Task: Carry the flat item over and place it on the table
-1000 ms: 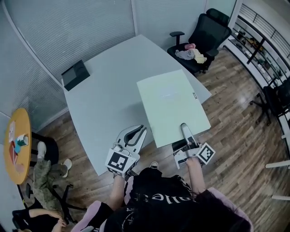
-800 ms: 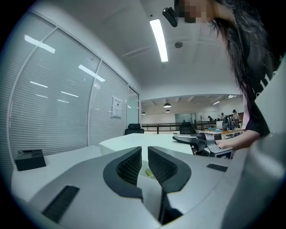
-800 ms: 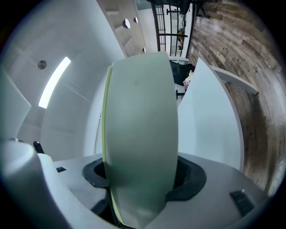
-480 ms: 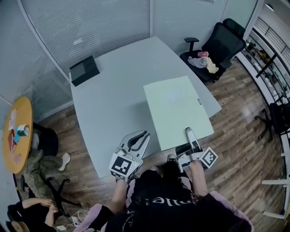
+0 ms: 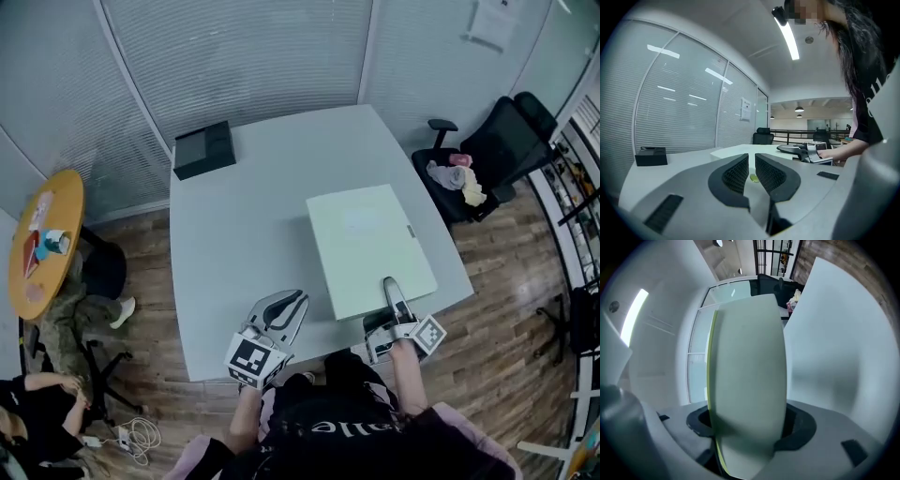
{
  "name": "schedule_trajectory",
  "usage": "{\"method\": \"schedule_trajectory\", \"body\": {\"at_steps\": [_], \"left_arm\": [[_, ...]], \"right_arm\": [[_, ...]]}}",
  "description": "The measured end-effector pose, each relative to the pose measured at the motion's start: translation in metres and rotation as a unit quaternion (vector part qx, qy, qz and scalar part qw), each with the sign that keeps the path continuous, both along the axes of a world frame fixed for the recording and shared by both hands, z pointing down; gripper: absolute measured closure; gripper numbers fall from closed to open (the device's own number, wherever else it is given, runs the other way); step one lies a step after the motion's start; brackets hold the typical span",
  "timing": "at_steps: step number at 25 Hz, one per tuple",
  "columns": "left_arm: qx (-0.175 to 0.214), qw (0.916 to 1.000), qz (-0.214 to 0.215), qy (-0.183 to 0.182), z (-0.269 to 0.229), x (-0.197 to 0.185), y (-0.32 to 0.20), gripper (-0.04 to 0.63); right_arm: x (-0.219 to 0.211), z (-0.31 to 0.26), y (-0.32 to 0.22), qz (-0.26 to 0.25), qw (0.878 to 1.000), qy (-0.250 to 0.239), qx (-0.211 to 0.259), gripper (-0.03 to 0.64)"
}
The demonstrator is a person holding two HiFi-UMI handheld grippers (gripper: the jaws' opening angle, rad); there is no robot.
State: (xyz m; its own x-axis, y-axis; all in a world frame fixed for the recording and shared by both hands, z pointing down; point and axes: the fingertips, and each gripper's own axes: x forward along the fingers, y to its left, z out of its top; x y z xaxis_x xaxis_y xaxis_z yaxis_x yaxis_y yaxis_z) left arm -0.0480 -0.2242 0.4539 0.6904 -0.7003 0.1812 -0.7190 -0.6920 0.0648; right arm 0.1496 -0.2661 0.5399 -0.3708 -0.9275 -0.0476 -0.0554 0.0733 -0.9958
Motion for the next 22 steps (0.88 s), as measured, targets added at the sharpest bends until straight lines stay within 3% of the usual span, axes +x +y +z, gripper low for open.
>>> {"method": "schedule_trajectory", "body": {"at_steps": [6,13,22], "left_arm": [[-0.01,0.9989,-0.046,-0.004,0.004,0.014,-0.037,0.535],[-0.015,0.996,-0.084,-0.025,0.001,0.012,-0.064,0.535],[-0.024,0.9898,-0.136,-0.037,0.002,0.003,-0.072,0.535]], "right_arm": [[0.018,0.028,-0.08,-0.039,0.999,0.012,-0.032,0.302],[0.023,0.062,-0.162,-0.05,0.996,0.013,-0.066,0.302],[0.017,0.104,-0.223,-0.064,0.992,0.001,-0.109,0.302]]}}
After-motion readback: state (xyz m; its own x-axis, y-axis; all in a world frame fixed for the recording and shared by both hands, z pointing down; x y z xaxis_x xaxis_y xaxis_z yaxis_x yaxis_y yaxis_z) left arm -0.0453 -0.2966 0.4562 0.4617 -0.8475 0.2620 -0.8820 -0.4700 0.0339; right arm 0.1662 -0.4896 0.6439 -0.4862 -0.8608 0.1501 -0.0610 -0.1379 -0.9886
